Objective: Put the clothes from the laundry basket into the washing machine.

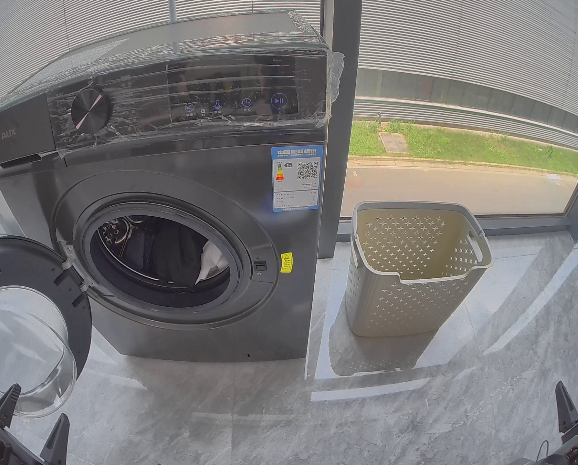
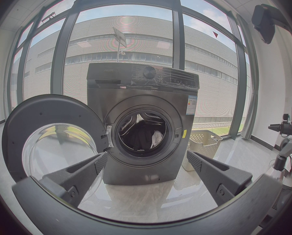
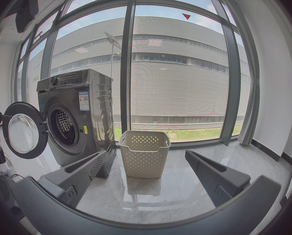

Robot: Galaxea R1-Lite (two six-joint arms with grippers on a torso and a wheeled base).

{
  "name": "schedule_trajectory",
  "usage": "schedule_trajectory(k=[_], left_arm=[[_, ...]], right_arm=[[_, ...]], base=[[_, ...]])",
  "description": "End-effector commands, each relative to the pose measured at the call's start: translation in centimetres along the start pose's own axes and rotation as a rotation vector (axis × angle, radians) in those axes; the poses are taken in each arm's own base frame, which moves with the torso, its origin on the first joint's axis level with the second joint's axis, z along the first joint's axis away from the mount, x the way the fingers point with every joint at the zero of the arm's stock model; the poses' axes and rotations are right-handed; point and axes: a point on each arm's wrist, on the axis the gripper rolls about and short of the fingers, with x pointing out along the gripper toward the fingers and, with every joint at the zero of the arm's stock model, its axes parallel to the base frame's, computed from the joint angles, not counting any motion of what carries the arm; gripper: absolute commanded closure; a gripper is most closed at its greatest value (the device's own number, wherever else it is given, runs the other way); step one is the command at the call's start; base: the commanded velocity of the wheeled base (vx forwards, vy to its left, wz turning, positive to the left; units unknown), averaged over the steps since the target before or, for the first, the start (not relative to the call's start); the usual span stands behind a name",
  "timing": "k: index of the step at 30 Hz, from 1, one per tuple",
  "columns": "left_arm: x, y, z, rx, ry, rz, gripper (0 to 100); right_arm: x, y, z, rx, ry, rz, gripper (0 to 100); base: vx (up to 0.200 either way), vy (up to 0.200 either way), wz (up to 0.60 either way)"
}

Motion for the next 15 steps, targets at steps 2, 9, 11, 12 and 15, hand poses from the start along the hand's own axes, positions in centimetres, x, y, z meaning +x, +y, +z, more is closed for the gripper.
schedule_trajectory(k=[2, 9, 11, 12, 15], left_arm=[[0.17, 0.05, -0.48, -0.005, 0.025, 0.001, 0], [0.17, 0.05, -0.48, -0.004, 0.025, 0.001, 0], [0.17, 0.05, -0.48, -0.004, 0.025, 0.001, 0], [0.17, 0.05, -0.48, -0.004, 0.025, 0.001, 0], [0.17, 0.05, -0.48, -0.004, 0.025, 0.001, 0]], right_arm=[[0.04, 0.01, -0.46, -0.001, 0.006, 0.000, 0], [0.04, 0.01, -0.46, -0.001, 0.006, 0.000, 0], [0.04, 0.01, -0.46, -0.001, 0.006, 0.000, 0], [0.04, 0.01, -0.46, -0.001, 0.006, 0.002, 0], [0.04, 0.01, -0.46, -0.001, 0.006, 0.002, 0]], base=[[0.000, -0.200, 0.00], [0.000, -0.200, 0.00], [0.000, -0.200, 0.00], [0.000, -0.200, 0.00], [0.000, -0.200, 0.00]])
